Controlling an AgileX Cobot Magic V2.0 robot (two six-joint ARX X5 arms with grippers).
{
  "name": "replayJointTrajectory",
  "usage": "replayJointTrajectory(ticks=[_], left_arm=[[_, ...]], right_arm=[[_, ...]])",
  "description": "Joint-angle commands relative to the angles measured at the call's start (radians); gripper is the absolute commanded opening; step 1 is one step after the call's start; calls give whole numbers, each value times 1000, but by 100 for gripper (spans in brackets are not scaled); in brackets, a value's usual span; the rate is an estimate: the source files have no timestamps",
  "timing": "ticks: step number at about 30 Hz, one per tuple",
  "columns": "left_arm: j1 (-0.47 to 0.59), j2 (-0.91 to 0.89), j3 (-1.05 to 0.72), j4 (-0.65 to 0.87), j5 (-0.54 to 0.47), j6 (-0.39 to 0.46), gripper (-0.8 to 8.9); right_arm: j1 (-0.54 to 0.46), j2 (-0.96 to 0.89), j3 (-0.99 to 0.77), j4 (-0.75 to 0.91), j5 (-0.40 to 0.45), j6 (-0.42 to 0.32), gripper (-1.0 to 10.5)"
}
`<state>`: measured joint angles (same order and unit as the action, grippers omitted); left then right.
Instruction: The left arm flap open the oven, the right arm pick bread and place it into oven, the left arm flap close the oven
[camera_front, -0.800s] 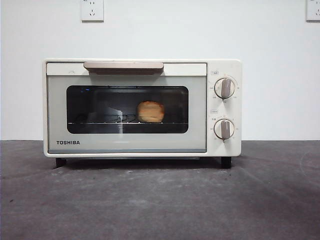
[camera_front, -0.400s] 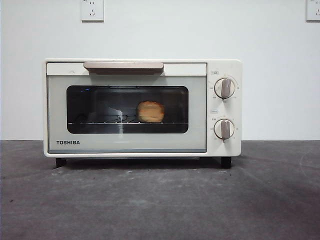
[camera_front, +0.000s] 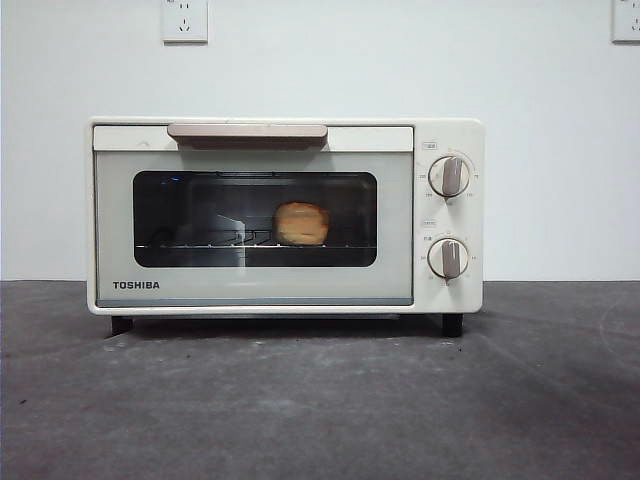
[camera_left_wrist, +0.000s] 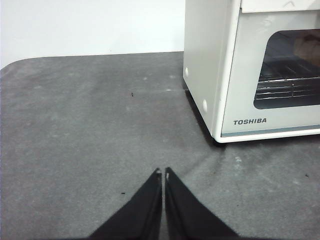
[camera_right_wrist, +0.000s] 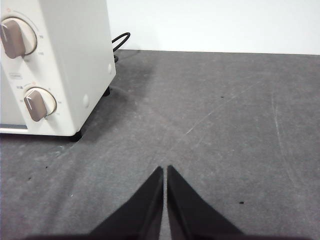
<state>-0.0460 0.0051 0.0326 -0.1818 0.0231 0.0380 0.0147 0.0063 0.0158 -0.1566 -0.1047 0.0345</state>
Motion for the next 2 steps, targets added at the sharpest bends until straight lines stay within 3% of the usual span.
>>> replayJointTrajectory(ticks=[1,2], left_arm=[[0,-2,-21,-5,-3,-2,16],[0,-2,-21,-5,-3,-2,16]], right_arm=[[0,-3,-7,10,0,13,6],[0,-3,-7,10,0,13,6]])
